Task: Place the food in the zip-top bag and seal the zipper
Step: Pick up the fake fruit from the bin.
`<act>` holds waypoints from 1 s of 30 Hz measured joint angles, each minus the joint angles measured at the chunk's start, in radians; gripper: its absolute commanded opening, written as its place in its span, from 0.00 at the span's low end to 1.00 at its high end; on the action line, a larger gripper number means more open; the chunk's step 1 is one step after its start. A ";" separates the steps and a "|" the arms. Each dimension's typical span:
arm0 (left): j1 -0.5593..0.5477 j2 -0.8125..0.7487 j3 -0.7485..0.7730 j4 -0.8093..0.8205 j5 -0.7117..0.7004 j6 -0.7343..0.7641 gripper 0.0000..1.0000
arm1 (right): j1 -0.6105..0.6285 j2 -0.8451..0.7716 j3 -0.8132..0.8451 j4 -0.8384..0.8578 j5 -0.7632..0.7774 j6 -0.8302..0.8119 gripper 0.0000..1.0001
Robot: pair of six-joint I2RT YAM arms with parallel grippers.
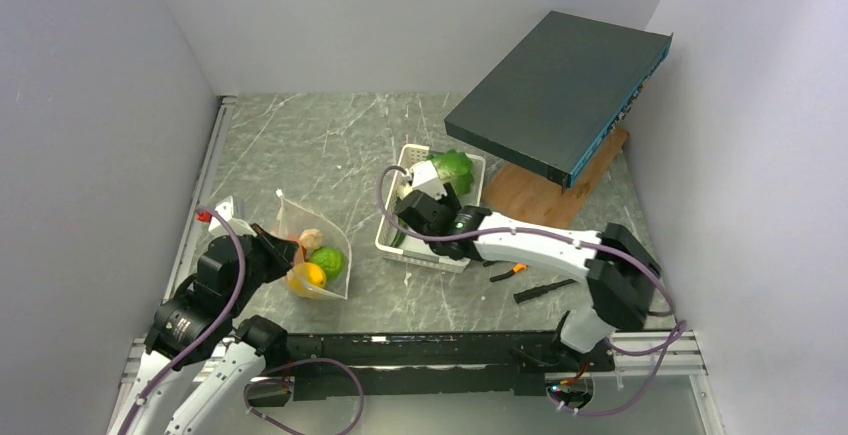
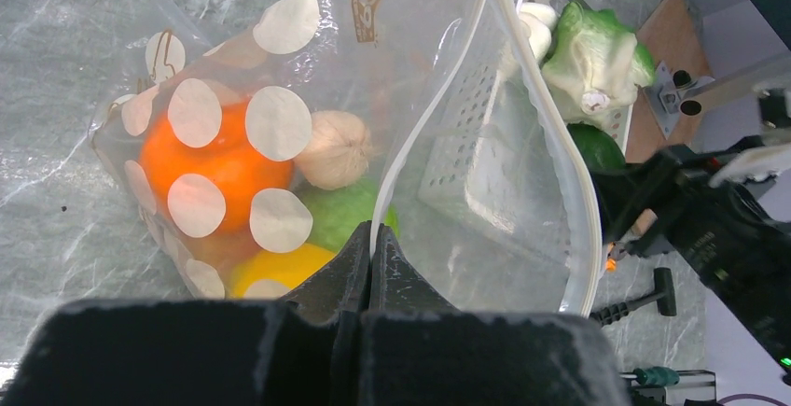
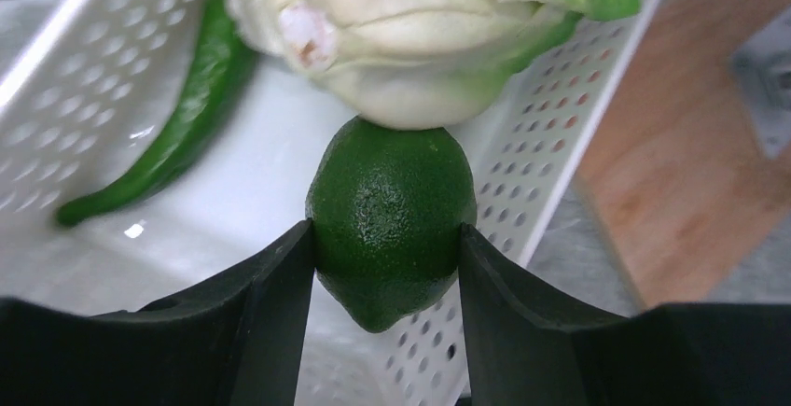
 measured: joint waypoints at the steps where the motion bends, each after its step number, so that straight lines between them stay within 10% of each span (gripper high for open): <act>1: 0.000 0.002 0.000 0.002 0.002 0.001 0.00 | 0.000 -0.031 -0.019 0.024 -0.043 -0.005 0.00; 19: 0.000 0.013 0.000 0.010 -0.003 0.030 0.00 | 0.005 -0.396 -0.069 0.145 -0.441 0.023 0.00; 30: 0.000 0.010 0.000 0.011 0.008 0.018 0.00 | 0.009 -0.355 0.065 0.301 -0.679 0.023 0.00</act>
